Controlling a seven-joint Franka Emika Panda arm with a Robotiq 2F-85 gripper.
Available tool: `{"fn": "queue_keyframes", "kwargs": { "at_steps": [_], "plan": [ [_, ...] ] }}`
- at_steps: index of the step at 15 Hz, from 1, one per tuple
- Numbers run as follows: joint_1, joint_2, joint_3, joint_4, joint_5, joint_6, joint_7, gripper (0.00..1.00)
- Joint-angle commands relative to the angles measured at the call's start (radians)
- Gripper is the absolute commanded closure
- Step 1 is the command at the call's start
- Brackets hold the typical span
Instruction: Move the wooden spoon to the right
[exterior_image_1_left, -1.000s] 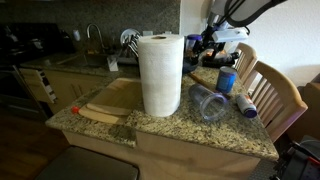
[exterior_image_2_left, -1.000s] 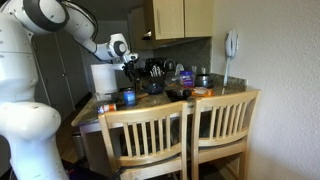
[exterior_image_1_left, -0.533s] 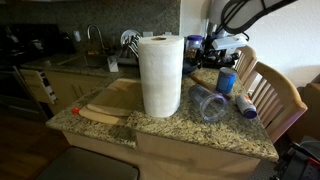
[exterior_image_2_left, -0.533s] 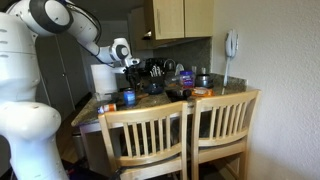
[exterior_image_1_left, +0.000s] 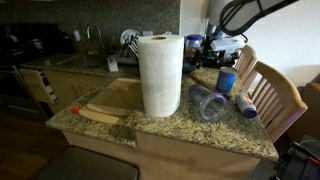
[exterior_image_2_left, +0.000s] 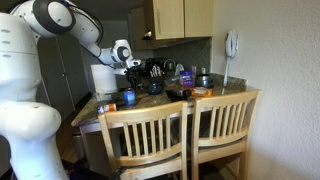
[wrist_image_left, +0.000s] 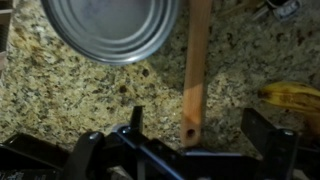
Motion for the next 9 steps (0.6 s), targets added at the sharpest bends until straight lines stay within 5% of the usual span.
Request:
{"fn": "queue_keyframes", "kwargs": {
  "at_steps": [1, 6, 9],
  "plan": [
    [0.021, 0.000, -0.020, 0.000, 0.018, 0.037, 0.019, 0.00],
    [0.027, 0.000, -0.019, -0.004, 0.032, 0.082, 0.057, 0.00],
    [0.025, 0.056, -0.008, 0.033, 0.086, 0.004, -0.021, 0.00]
  ]
}}
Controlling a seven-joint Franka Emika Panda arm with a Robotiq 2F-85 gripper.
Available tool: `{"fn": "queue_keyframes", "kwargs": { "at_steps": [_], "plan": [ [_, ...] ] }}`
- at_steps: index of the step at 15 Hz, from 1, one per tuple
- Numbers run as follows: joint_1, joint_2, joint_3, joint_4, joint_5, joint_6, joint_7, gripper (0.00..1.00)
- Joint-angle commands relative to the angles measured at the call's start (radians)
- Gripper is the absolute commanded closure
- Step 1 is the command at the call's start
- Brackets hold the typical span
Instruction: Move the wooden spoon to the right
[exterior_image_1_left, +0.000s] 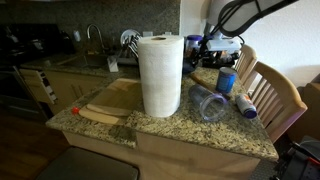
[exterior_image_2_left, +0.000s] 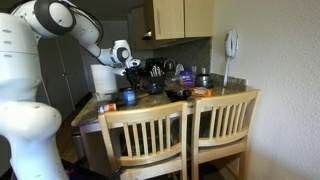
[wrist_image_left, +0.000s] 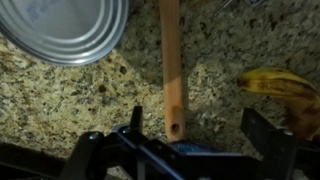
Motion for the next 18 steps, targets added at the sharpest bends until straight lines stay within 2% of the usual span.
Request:
{"fn": "queue_keyframes", "kwargs": {
  "at_steps": [1, 2, 8, 12, 13, 18],
  "plan": [
    [0.013, 0.057, -0.008, 0.037, 0.052, -0.066, -0.076, 0.00],
    [0.022, 0.022, -0.018, 0.005, 0.028, -0.027, -0.036, 0.00],
    [0.026, 0.028, -0.019, 0.007, 0.030, -0.026, -0.038, 0.00],
    [0.042, 0.167, -0.027, 0.126, 0.007, -0.205, -0.007, 0.00],
    [0.040, 0.083, -0.023, 0.045, 0.023, -0.130, -0.025, 0.00],
    [0.046, 0.101, -0.026, 0.059, 0.023, -0.134, -0.024, 0.00]
  ]
}}
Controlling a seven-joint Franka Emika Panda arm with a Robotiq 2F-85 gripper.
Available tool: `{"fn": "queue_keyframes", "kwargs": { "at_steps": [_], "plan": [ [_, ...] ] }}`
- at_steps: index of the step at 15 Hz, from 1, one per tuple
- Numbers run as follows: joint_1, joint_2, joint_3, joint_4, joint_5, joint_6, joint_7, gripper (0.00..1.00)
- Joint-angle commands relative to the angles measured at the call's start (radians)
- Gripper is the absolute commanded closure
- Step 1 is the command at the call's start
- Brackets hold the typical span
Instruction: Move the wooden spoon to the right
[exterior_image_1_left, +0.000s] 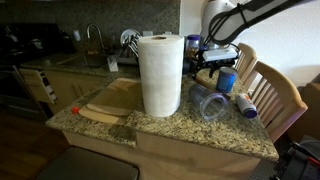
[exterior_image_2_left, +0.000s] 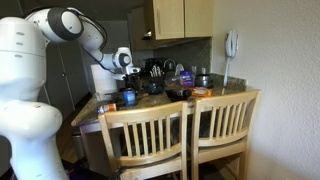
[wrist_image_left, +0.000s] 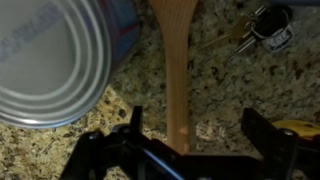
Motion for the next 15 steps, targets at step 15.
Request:
{"fn": "queue_keyframes", "kwargs": {
  "at_steps": [15],
  "plan": [
    [0.016, 0.057, -0.030, 0.034, 0.025, -0.044, -0.016, 0.00]
  ]
}}
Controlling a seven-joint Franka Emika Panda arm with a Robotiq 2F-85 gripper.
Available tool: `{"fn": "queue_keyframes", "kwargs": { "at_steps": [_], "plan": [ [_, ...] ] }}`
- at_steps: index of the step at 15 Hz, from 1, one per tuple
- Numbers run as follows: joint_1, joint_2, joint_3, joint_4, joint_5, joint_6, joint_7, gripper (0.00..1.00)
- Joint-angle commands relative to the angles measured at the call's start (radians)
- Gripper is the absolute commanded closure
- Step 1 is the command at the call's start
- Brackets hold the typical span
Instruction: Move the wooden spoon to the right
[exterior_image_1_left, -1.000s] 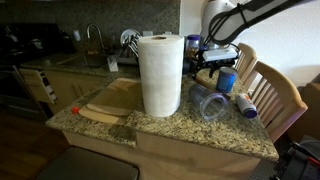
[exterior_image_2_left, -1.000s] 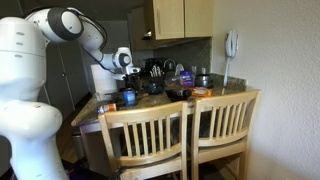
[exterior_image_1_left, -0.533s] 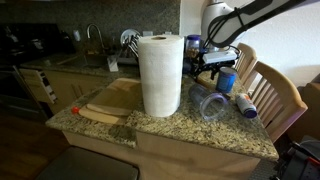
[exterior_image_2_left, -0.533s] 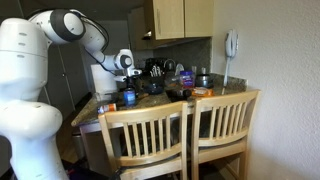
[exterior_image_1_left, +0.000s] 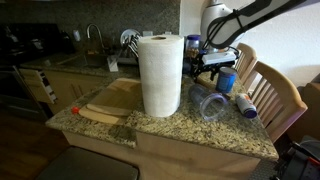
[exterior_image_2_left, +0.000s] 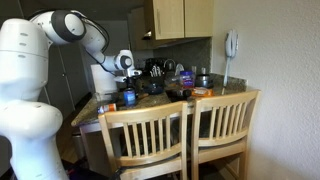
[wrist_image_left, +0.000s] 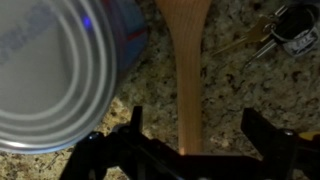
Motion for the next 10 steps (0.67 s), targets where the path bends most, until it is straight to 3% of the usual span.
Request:
{"fn": "queue_keyframes", "kwargs": {
  "at_steps": [1, 8, 9, 10],
  "plan": [
    [0.006, 0.043, -0.011, 0.037, 0.024, -0.034, -0.025, 0.00],
    [0.015, 0.045, -0.019, 0.022, 0.014, -0.021, -0.006, 0.00],
    [0.015, 0.045, -0.019, 0.024, 0.014, -0.022, -0.006, 0.25],
    [0.013, 0.045, -0.018, 0.023, 0.018, -0.020, -0.010, 0.26]
  ]
}}
